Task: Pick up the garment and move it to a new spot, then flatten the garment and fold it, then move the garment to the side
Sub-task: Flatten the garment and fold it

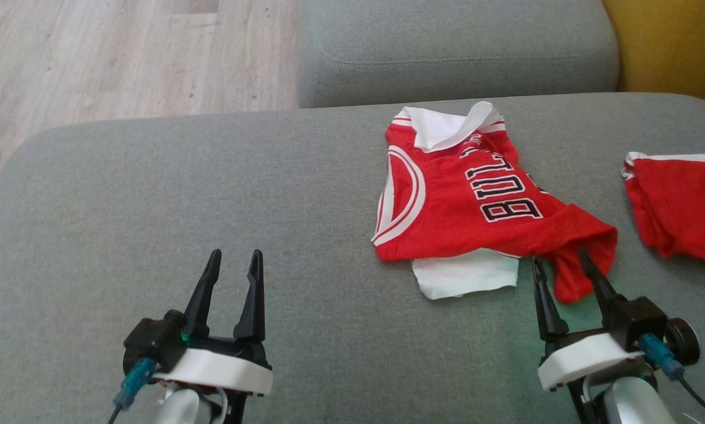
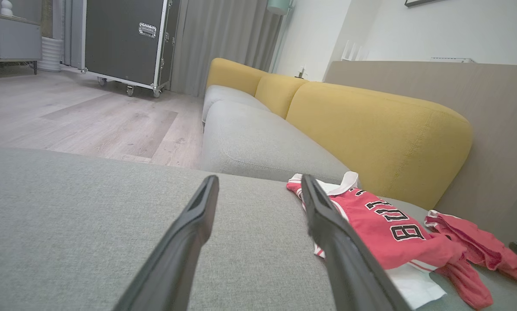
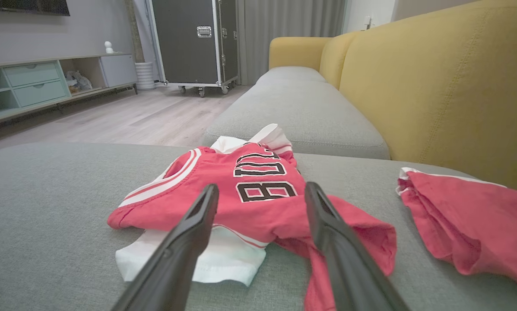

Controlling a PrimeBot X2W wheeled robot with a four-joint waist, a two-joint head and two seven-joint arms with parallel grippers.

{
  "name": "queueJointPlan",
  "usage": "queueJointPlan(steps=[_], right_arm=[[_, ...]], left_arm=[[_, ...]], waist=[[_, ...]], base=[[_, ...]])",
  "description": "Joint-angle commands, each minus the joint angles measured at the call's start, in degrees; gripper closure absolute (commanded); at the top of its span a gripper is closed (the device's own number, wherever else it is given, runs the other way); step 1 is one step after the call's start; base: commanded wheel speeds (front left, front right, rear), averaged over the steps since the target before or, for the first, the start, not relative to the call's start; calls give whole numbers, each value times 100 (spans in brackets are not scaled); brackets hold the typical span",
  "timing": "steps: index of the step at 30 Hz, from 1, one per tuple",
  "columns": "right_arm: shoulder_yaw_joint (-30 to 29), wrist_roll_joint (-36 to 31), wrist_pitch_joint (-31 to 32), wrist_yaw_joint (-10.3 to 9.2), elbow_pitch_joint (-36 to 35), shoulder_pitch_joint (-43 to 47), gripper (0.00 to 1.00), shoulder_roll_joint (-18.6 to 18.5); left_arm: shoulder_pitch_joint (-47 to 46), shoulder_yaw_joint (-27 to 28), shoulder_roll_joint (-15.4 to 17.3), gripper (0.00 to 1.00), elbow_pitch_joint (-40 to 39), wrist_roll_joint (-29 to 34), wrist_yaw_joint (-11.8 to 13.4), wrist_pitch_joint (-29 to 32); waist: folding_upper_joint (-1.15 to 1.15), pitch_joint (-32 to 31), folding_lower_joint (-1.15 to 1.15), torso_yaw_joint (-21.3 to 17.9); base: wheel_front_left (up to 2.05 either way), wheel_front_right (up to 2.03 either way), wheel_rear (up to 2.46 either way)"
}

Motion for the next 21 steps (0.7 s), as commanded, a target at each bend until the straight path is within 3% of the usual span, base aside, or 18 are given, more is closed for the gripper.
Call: queueJointPlan(steps=[1,10,15,21], right_arm=[[164,0,-68,19,-200,-243,0,-4],[885,-142,198,19,93,-473,0,-2],[1359,23,520,19,827,-804,0,-61],[1362,-44,934,19,1850,-1182,0,-153]], left_arm=[[-285,143,10,0,-148,-26,9,-46],[-506,-79,9,0,-124,-30,9,-46],[-692,-244,9,0,-39,-95,9,-46],[-826,-289,9,0,-5,-119,9,-46]], waist=[[0,21,0,50],[0,300,0,526],[0,455,0,886],[0,588,0,1186]], base=[[0,0,0],[0,0,0],[0,0,0],[0,0,0]])
